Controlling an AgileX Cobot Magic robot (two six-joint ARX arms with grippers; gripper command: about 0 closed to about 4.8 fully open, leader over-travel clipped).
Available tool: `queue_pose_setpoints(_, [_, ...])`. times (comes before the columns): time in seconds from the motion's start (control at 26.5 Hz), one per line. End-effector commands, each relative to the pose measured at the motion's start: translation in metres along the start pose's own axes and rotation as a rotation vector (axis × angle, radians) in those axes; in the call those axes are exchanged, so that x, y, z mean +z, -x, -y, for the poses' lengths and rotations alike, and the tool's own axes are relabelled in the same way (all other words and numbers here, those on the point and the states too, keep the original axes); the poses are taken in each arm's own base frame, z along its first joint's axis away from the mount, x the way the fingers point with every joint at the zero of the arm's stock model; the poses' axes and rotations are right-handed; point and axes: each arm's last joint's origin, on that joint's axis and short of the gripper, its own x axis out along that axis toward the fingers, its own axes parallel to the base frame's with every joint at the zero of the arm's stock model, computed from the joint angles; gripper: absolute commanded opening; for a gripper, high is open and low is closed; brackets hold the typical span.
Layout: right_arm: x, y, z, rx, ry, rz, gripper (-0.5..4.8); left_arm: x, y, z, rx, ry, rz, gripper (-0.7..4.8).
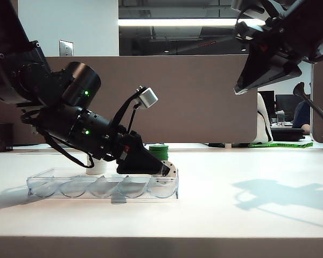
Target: Pick up the chip in the box and place it on the pile of chips with the same color.
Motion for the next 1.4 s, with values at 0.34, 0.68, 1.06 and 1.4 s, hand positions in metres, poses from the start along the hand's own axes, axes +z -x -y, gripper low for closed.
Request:
queue_pose_setpoints(0.34, [0.0021,0.0011,-0.0003,0.000,0.005,0.016,-0.06,0.0034,0.0001,-0.0008,-0.007,-0.008,0.021,1.36])
queue_pose_setpoints(0.68, [0.0020,0.0010,-0.0003,0.000,0.005,0.015,-0.06,0.0042,0.0002,-0.0008,-0.017,-0.008,0.033,1.19])
queue_pose_setpoints(1.06, [0.0019,0.0010,-0.0002,-0.001,0.005,0.015,-0.06,0.0095,0.0005,-0.0033,-0.013,0.009,0.083,1.19])
queue_pose_setpoints(1.4, [0.0019,0.0010,-0.0002,0.000,0.005,0.015,-0.06,0.0072,0.0003,-0.0021,-0.020,0.032,0.063,1.19])
